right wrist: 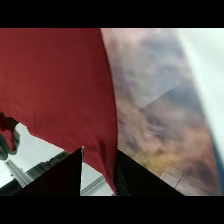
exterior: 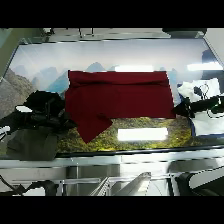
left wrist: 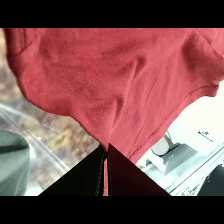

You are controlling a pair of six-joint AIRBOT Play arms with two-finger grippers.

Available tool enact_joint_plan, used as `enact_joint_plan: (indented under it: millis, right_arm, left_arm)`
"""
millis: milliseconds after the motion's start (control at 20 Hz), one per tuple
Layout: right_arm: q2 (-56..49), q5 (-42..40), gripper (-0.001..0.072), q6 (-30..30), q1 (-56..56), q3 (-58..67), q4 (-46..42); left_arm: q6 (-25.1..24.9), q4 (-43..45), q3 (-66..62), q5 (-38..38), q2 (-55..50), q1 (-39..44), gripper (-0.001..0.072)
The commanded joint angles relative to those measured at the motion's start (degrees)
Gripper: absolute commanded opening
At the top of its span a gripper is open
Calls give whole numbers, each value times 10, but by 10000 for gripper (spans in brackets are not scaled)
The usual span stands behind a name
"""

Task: Fold the shirts.

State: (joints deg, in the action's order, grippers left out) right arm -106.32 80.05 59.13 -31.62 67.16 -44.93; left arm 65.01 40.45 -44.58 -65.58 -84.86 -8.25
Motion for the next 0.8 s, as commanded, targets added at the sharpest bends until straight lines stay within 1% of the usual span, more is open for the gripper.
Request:
enact_joint_plan:
  millis: [0,100,150,200,250,300,350,550,650,750]
  right_arm:
    - [-4,19,292,-6,14,-7,-3]
    - [-3,25,290,-7,13,-7,0]
    - [-2,25,275,-7,13,-7,0]
    - [2,25,148,-8,13,-6,2]
    - [7,25,97,-8,13,-3,2]
    - [14,25,78,-8,14,0,2]
    - [26,25,16,-8,13,4,2]
    - [87,30,15,-5,13,35,2]
    - [115,30,15,-3,13,56,4]
    - [130,35,15,-1,13,81,29]
  left_arm:
    - [-1,-1,0,-9,0,1,27]
    - [-1,-2,0,-9,0,1,27]
    - [-1,-1,-3,-10,0,1,27]
    - [-1,-2,-11,-17,0,1,27]
    - [-1,-2,-27,-30,0,1,26]
    - [-1,-5,-46,-45,0,1,27]
    - [-1,-16,-70,-66,0,1,27]
    - [3,-32,-170,-139,0,1,26]
    - [9,-45,-219,-160,0,0,27]
    - [10,-66,-266,-164,0,-6,26]
